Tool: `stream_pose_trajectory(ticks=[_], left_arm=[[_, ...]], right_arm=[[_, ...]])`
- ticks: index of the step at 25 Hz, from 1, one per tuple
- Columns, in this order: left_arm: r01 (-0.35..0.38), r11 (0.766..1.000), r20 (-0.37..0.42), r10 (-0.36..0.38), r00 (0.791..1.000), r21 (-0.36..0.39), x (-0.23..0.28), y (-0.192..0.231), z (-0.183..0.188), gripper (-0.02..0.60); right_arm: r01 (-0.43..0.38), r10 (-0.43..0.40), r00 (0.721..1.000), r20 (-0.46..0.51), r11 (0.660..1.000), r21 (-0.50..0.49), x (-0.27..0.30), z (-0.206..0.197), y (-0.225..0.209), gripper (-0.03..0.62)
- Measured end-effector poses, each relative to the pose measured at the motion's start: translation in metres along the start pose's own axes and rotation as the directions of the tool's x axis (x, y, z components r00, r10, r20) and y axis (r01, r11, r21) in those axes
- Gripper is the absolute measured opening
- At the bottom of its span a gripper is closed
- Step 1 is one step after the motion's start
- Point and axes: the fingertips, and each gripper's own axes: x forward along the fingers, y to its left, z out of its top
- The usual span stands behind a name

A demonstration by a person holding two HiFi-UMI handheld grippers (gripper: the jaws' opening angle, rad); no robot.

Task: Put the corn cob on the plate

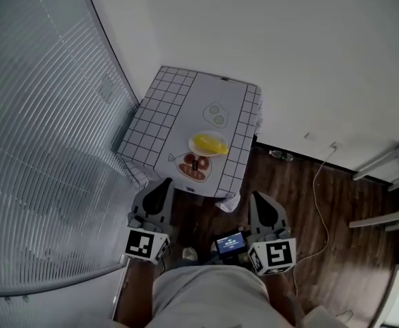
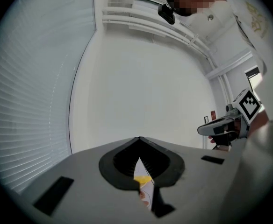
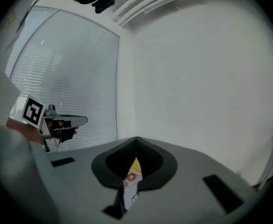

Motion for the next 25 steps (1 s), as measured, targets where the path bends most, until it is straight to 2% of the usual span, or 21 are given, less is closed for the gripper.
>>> stream_pose_trajectory(ticks=[5, 9, 25], left_arm=[[0.020, 1.000, 0.001, -0.020, 1.000, -0.021, -0.014, -0.007, -0.001, 0.008], [0.033, 0.999, 0.008, -0.033, 0.999, -0.010, -0.021, -0.003, -0.003, 0.008], [0.069, 0.997, 0.010, -0.069, 0.998, -0.017, -0.011, -0.002, -0.007, 0.008]], right_arm=[[0.011, -0.011, 1.000, -0.014, 1.000, 0.004, -0.011, -0.002, 0.014, 0.006], [0.017, -0.017, 1.000, -0.011, 1.000, 0.002, -0.014, 0.001, 0.021, 0.006], [0.041, -0.041, 0.999, -0.027, 0.999, 0.006, -0.010, -0.004, 0.017, 0.006]])
